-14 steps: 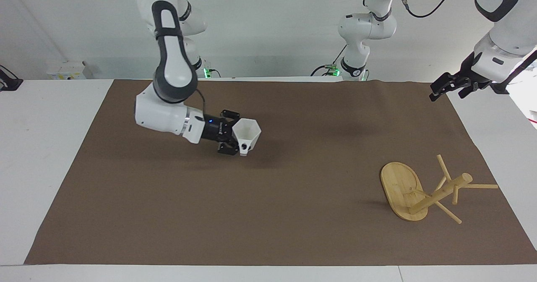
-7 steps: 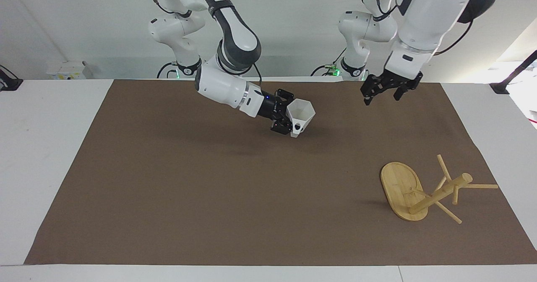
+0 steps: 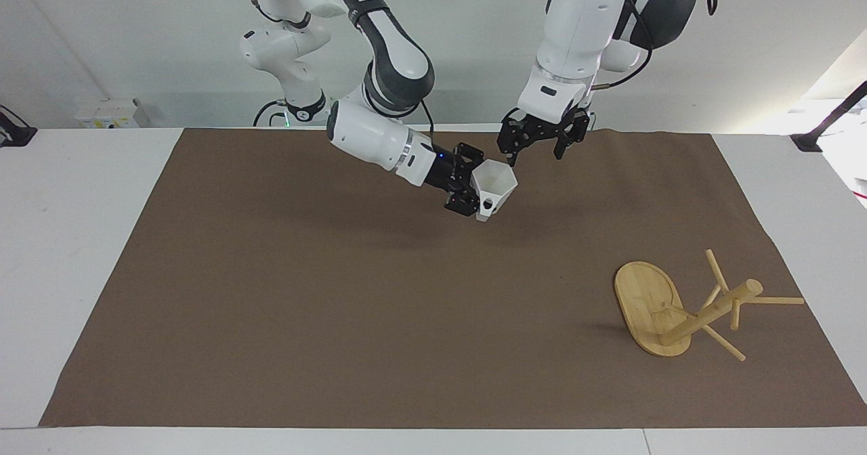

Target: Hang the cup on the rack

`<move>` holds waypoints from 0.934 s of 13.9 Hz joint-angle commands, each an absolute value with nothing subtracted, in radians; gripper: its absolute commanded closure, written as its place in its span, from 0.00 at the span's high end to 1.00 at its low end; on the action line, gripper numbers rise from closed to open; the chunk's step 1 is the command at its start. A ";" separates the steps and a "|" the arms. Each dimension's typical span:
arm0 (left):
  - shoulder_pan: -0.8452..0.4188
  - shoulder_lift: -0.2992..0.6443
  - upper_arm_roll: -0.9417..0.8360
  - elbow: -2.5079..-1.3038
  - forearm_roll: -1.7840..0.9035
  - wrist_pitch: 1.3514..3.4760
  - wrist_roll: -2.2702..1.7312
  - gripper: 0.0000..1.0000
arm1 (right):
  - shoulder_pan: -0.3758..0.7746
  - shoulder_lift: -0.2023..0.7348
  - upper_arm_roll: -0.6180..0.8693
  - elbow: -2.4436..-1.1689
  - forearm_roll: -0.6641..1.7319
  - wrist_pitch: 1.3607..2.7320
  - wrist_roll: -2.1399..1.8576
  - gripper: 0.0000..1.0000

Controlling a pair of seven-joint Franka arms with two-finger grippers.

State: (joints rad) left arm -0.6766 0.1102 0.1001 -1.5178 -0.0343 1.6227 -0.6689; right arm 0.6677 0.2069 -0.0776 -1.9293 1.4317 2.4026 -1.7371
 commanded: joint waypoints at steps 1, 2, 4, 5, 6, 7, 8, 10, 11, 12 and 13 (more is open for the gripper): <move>-0.713 0.133 0.114 -1.546 -0.046 1.675 -0.712 0.82 | 0.667 0.215 -0.074 -1.911 1.453 2.416 -1.721 0.22; -0.715 0.138 0.112 -1.568 -0.046 1.695 -0.712 0.78 | 0.667 0.215 -0.074 -1.907 1.453 2.416 -1.721 0.22; -0.724 0.135 0.112 -1.626 -0.048 1.745 -0.715 0.53 | 0.667 0.216 -0.074 -1.905 1.453 2.416 -1.721 0.22; -0.727 0.135 0.112 -1.631 -0.052 1.746 -0.727 0.07 | 0.667 0.218 -0.074 -1.899 1.453 2.416 -1.718 0.22; -0.727 0.135 0.112 -1.634 -0.054 1.747 -0.726 0.00 | 0.667 0.216 -0.074 -1.899 1.453 2.416 -1.712 0.22; -0.727 0.135 0.112 -1.634 -0.054 1.747 -0.726 0.00 | 0.667 0.218 -0.074 -1.899 1.453 2.416 -1.709 0.22; -0.727 0.135 0.112 -1.634 -0.057 1.746 -0.729 0.00 | 0.667 0.218 -0.074 -1.898 1.454 2.416 -1.703 0.22; -0.727 0.135 0.114 -1.632 -0.057 1.740 -0.736 0.00 | 0.667 0.218 -0.074 -1.898 1.454 2.416 -1.697 0.23; -0.727 0.135 0.114 -1.634 -0.057 1.741 -0.761 0.00 | 0.667 0.218 -0.074 -1.898 1.456 2.416 -1.697 0.24; -0.726 0.135 0.115 -1.634 -0.057 1.738 -0.765 0.00 | 0.666 0.219 -0.074 -1.898 1.457 2.415 -1.698 0.25; -0.718 0.137 0.115 -1.631 -0.057 1.732 -0.764 0.00 | 0.667 0.218 -0.074 -1.899 1.457 2.416 -1.703 0.27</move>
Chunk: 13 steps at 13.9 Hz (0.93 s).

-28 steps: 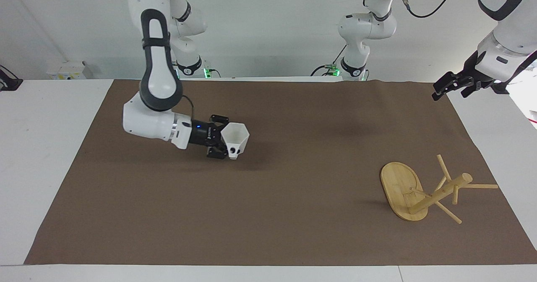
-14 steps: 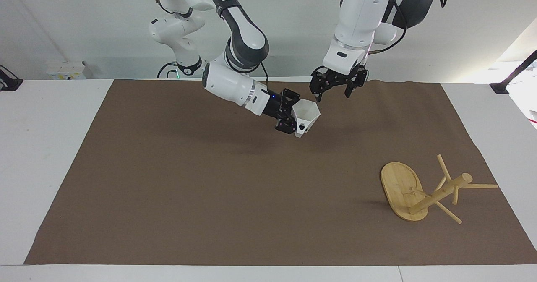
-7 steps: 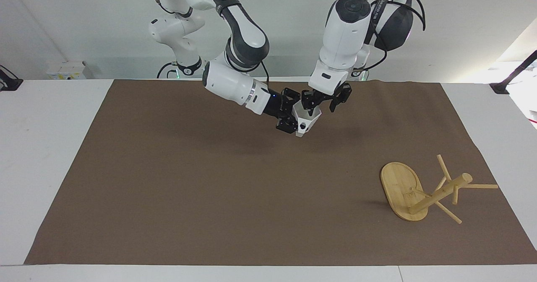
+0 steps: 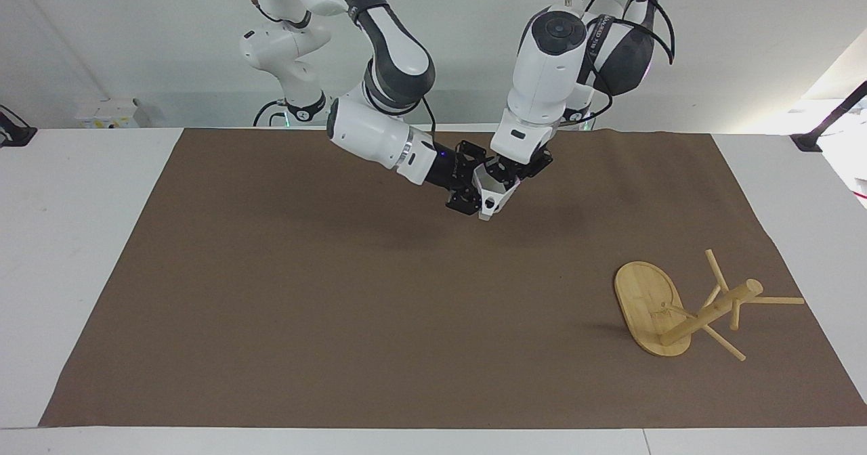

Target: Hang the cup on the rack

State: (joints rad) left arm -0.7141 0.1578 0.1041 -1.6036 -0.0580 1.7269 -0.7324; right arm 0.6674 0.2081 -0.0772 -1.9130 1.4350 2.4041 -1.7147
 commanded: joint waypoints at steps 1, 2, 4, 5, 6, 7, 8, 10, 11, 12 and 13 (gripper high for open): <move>-0.713 0.137 0.117 -1.629 -0.054 1.730 -0.764 0.00 | 0.667 0.210 -0.074 -1.902 1.457 2.416 -1.700 0.62; -0.707 0.137 0.118 -1.626 -0.052 1.730 -0.764 0.00 | 0.661 0.210 -0.074 -1.904 1.457 2.411 -1.706 0.97; -0.704 0.137 0.127 -1.626 -0.048 1.743 -0.781 0.00 | 0.635 0.196 -0.074 -1.934 1.456 2.372 -1.782 0.99; -0.684 0.132 0.129 -1.628 -0.046 1.750 -0.801 0.00 | 0.609 0.186 -0.074 -1.950 1.456 2.332 -1.843 0.99; -0.660 0.129 0.129 -1.629 -0.045 1.781 -0.802 0.00 | 0.574 0.169 -0.074 -1.983 1.456 2.279 -1.885 0.99; -0.646 0.123 0.129 -1.632 -0.044 1.816 -0.807 0.00 | 0.516 0.146 -0.077 -2.029 1.448 2.197 -1.931 0.99; -0.612 0.117 0.129 -1.632 -0.044 1.844 -0.808 0.00 | 0.455 0.137 -0.080 -2.051 1.433 2.131 -1.989 0.99; -0.559 0.095 0.127 -1.655 -0.044 1.916 -0.808 0.00 | 0.317 0.129 -0.080 -2.057 1.262 2.012 -2.034 0.99; -0.539 0.062 0.127 -1.722 -0.044 1.977 -0.807 0.00 | 0.245 0.130 -0.081 -2.040 1.124 1.941 -2.033 0.99; -0.528 0.007 0.127 -1.827 -0.044 2.096 -0.805 0.00 | 0.182 0.127 -0.083 -2.022 1.007 1.892 -2.031 0.99; -0.503 -0.044 0.126 -1.938 -0.044 2.240 -0.804 0.00 | 0.123 0.127 -0.083 -1.997 0.894 1.875 -2.029 0.99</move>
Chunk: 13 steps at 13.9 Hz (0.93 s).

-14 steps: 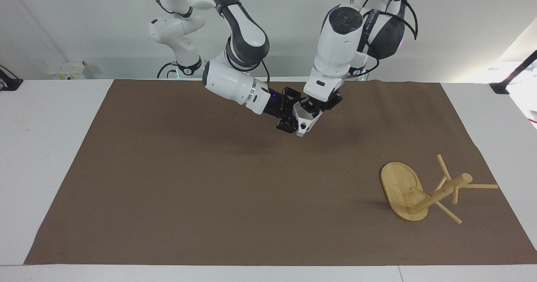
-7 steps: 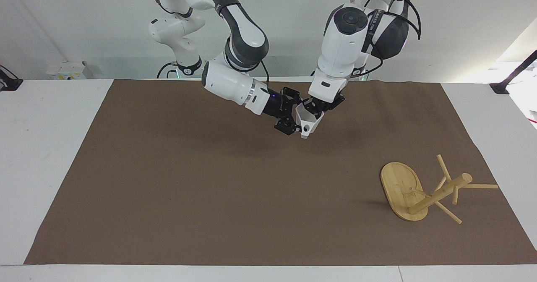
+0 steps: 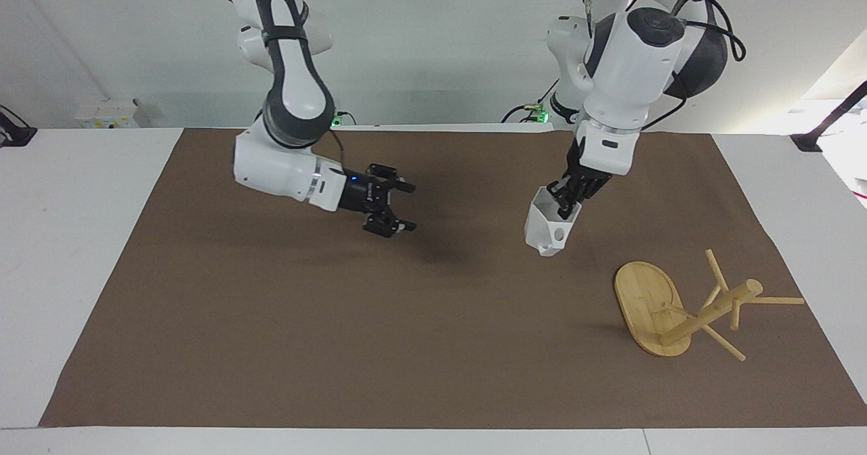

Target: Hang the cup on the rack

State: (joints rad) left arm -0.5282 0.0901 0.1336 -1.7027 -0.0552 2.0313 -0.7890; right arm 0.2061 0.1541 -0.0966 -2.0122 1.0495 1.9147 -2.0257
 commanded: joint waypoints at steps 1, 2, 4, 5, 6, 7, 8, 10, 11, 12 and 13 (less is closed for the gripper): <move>-0.493 -0.079 0.124 -2.044 -0.044 2.385 -0.805 0.00 | 0.070 0.127 -0.083 -1.967 0.783 1.871 -2.020 0.99; -0.491 -0.107 0.124 -2.128 -0.046 2.507 -0.808 0.00 | 0.034 0.126 -0.083 -1.948 0.691 1.870 -2.004 0.99; -0.445 -0.150 0.121 -2.268 -0.063 2.702 -0.808 0.00 | -0.014 0.112 -0.083 -1.924 0.571 1.874 -1.952 0.99; -0.440 -0.159 0.121 -2.311 -0.107 2.794 -0.808 0.00 | -0.035 0.112 -0.084 -1.895 0.528 1.871 -1.918 0.99; -0.437 -0.149 0.123 -2.315 -0.191 2.844 -0.801 0.00 | -0.047 0.110 -0.084 -1.867 0.459 1.864 -1.878 0.99; -0.428 -0.123 0.123 -2.306 -0.242 2.865 -0.796 0.00 | -0.049 0.109 -0.084 -1.820 0.380 1.859 -1.824 0.99; -0.402 -0.094 0.121 -2.293 -0.251 2.894 -0.789 0.00 | -0.049 0.091 -0.083 -1.784 0.309 1.827 -1.783 0.99; -0.393 -0.049 0.120 -2.277 -0.256 2.905 -0.763 0.00 | -0.048 0.029 -0.083 -1.761 0.255 1.798 -1.660 0.99; -0.382 -0.025 0.118 -2.252 -0.256 2.905 -0.744 0.00 | -0.043 -0.003 -0.083 -1.758 0.232 1.760 -1.570 0.99; -0.380 -0.005 0.118 -2.243 -0.256 2.904 -0.730 0.00 | -0.040 -0.021 -0.077 -1.732 0.150 1.700 -1.446 0.99; -0.380 0.005 0.118 -2.232 -0.258 2.899 -0.706 0.00 | -0.038 -0.025 -0.069 -1.697 0.046 1.645 -1.305 0.99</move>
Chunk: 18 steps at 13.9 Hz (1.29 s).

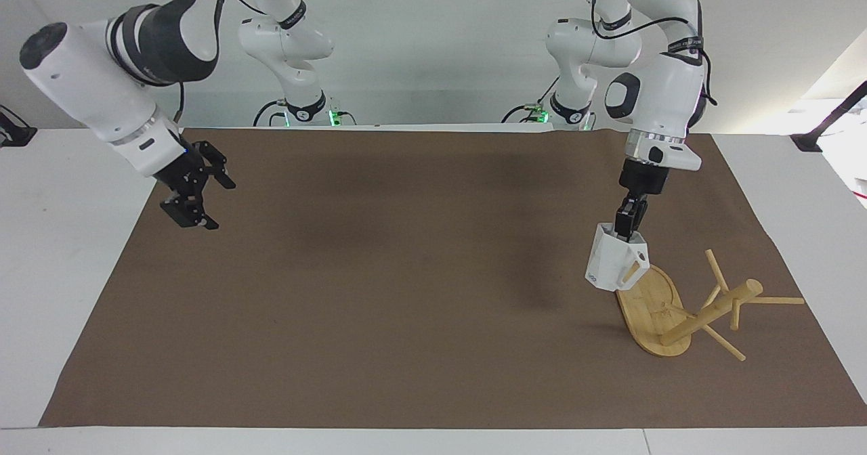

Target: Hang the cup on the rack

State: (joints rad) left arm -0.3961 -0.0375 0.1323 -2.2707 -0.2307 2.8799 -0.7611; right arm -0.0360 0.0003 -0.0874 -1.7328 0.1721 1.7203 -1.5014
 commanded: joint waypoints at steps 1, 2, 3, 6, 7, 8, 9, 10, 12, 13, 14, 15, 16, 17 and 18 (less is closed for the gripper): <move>-0.379 0.011 0.118 -2.224 -0.259 2.896 -0.677 0.00 | -0.040 -0.026 -0.064 -1.650 -0.004 1.576 -1.190 0.99; -0.373 0.024 0.118 -2.217 -0.259 2.896 -0.664 0.00 | -0.041 -0.022 -0.066 -1.611 -0.003 1.540 -1.119 0.99; -0.353 0.047 0.118 -2.192 -0.259 2.895 -0.663 0.00 | -0.037 -0.015 -0.061 -1.579 -0.012 1.501 -1.054 0.99; -0.344 0.118 0.117 -2.128 -0.259 2.882 -0.647 0.00 | 0.027 -0.008 -0.064 -1.530 -0.058 1.372 -0.627 0.99; -0.341 0.126 0.118 -2.125 -0.259 2.882 -0.646 0.00 | 0.032 -0.006 -0.067 -1.519 -0.055 1.338 -0.503 0.99; -0.315 0.149 0.115 -2.118 -0.258 2.882 -0.623 0.00 | 0.041 -0.005 -0.064 -1.516 -0.069 1.315 -0.379 0.99; -0.307 0.170 0.115 -2.097 -0.259 2.882 -0.595 0.00 | 0.047 -0.005 -0.066 -1.516 -0.063 1.319 -0.314 0.99; -0.304 0.190 0.115 -2.077 -0.261 2.881 -0.591 0.00 | 0.048 -0.002 -0.078 -1.516 -0.054 1.321 -0.266 0.99; -0.269 0.207 0.115 -2.065 -0.259 2.881 -0.584 0.00 | 0.041 0.003 -0.095 -1.519 -0.042 1.319 -0.203 0.99; -0.267 0.209 0.115 -2.065 -0.259 2.881 -0.583 0.00 | 0.023 0.003 -0.098 -1.528 -0.005 1.315 -0.186 0.99; -0.255 0.209 0.115 -2.065 -0.261 2.881 -0.583 0.00 | 0.003 0.002 -0.098 -1.531 0.021 1.312 -0.181 0.99; -0.253 0.209 0.115 -2.065 -0.261 2.882 -0.583 0.00 | 0.000 0.000 -0.097 -1.531 0.023 1.312 -0.179 0.99; -0.250 0.209 0.115 -2.065 -0.262 2.882 -0.583 0.00 | 0.003 -0.002 -0.098 -1.531 0.021 1.313 -0.176 0.99; -0.241 0.209 0.115 -2.065 -0.262 2.882 -0.583 0.00 | 0.006 -0.003 -0.098 -1.529 0.014 1.315 -0.149 0.99; -0.236 0.209 0.115 -2.065 -0.262 2.881 -0.583 0.00 | 0.006 -0.002 -0.098 -1.529 0.011 1.318 -0.109 0.99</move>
